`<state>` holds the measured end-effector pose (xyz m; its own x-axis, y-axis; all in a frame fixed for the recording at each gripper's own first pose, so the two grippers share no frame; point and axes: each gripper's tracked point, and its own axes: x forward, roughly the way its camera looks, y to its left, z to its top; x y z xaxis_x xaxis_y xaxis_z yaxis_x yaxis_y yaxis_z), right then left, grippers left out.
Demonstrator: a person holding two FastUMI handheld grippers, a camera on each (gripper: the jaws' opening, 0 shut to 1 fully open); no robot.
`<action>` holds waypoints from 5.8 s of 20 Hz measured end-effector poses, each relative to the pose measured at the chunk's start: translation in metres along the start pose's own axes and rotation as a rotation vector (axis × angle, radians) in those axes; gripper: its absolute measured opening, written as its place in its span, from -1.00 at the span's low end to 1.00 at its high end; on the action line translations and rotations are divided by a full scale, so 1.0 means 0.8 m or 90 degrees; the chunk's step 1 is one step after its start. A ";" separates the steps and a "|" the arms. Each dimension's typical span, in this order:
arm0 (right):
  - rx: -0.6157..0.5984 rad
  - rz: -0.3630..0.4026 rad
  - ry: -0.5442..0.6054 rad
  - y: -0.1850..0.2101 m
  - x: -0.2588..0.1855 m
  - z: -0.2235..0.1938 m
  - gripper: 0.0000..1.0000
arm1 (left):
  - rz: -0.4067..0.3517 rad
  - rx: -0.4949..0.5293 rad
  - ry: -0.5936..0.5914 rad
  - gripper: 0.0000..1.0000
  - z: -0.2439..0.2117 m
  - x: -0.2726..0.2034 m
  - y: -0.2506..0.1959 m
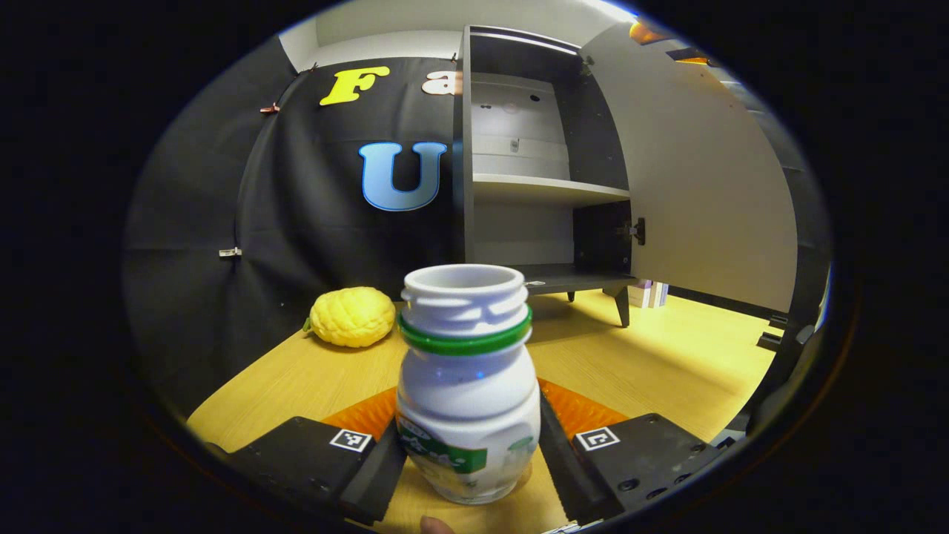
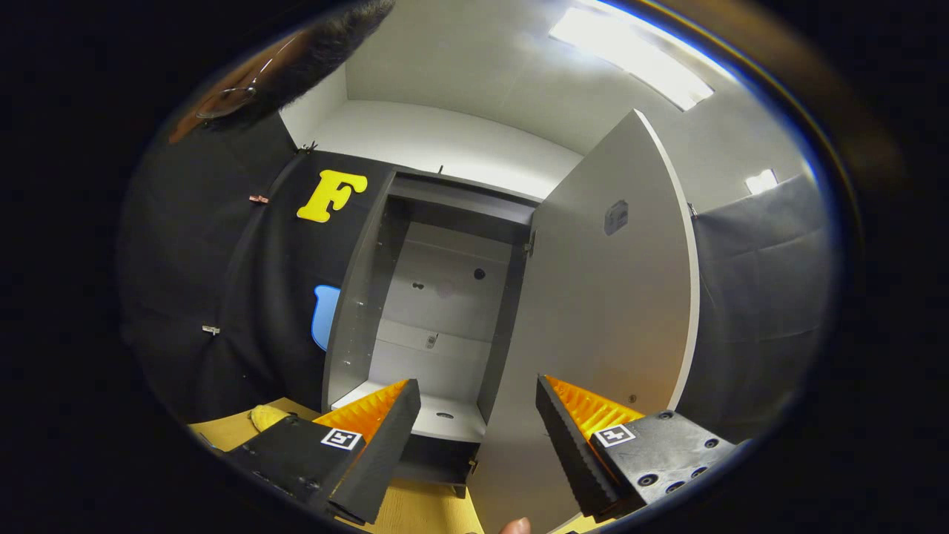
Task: Open the cabinet door with the right hand, grasp the bottle in the cabinet with the left hand and place it on the coaster, then close the cabinet door with the right hand.
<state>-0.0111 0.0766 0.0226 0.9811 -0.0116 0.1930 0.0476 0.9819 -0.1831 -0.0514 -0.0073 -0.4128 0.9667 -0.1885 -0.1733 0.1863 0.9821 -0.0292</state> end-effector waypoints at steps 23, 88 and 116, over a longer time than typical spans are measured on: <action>0.063 0.031 0.027 0.005 0.002 -0.018 0.94 | 0.033 -0.011 -0.018 0.87 0.150 -0.034 -0.007; 0.227 0.168 0.145 -0.045 -0.022 -0.047 0.94 | 0.184 0.046 -0.085 0.87 0.457 -0.130 -0.046; 0.246 0.245 0.128 0.051 0.032 -0.043 0.94 | 0.186 0.046 -0.099 0.87 0.479 -0.114 -0.028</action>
<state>0.0227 0.1103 -0.0129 0.9326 0.3607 -0.0110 -0.3539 0.9201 0.1680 -0.0765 -0.0136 -0.0187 0.9953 0.0965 -0.0118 -0.0955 0.9929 0.0707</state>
